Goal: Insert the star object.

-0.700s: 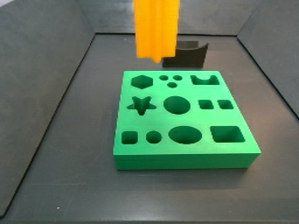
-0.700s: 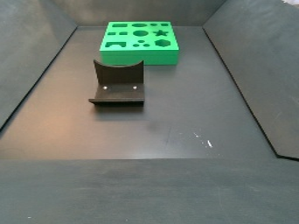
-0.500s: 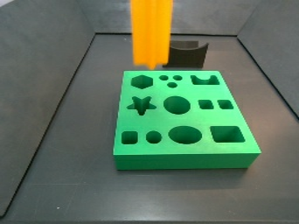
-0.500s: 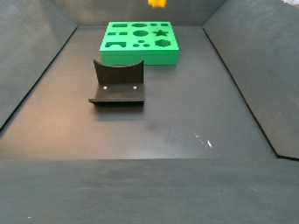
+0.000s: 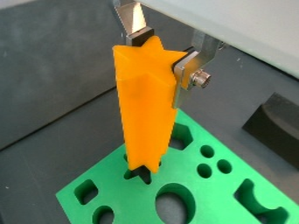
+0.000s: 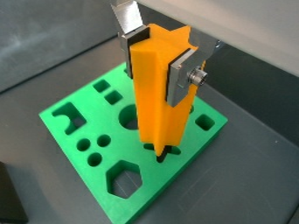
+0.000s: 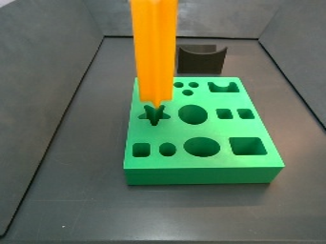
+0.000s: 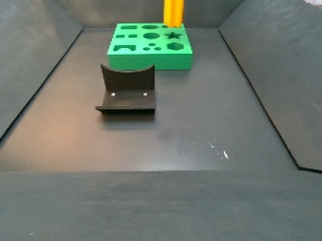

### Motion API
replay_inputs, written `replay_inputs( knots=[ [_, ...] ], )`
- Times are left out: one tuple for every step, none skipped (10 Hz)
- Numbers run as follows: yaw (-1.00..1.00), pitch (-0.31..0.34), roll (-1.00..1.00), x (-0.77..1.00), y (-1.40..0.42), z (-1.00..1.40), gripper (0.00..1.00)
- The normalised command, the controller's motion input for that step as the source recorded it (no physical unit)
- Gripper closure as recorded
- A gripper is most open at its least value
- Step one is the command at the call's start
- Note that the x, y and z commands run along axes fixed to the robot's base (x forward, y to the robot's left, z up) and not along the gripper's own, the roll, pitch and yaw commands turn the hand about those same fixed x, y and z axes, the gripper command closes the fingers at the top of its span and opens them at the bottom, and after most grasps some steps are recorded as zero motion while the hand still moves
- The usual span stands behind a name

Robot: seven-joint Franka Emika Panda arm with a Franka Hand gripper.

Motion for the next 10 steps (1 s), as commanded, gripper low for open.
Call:
replay_inputs(
  knots=[
    [0.00,0.053,0.15,0.01,-0.15,-0.32,1.00],
    [-0.10,0.030,0.01,0.00,-0.07,-0.28,1.00],
    [-0.13,0.041,0.00,0.02,-0.10,-0.26,1.00],
    [-0.26,0.050,0.02,0.09,-0.10,-0.24,1.00],
    [-0.19,0.093,0.10,0.22,-0.01,-0.32,1.00],
    [-0.06,0.121,0.19,0.21,0.00,-0.35,1.00],
    [-0.03,0.119,0.19,0.21,0.00,-0.33,1.00],
    [0.00,0.089,0.17,0.16,0.00,-0.37,1.00],
    [-0.03,0.000,0.08,0.08,-0.02,-0.47,1.00],
    [-0.13,-0.034,-0.01,0.00,-0.01,-0.57,1.00]
  ],
)
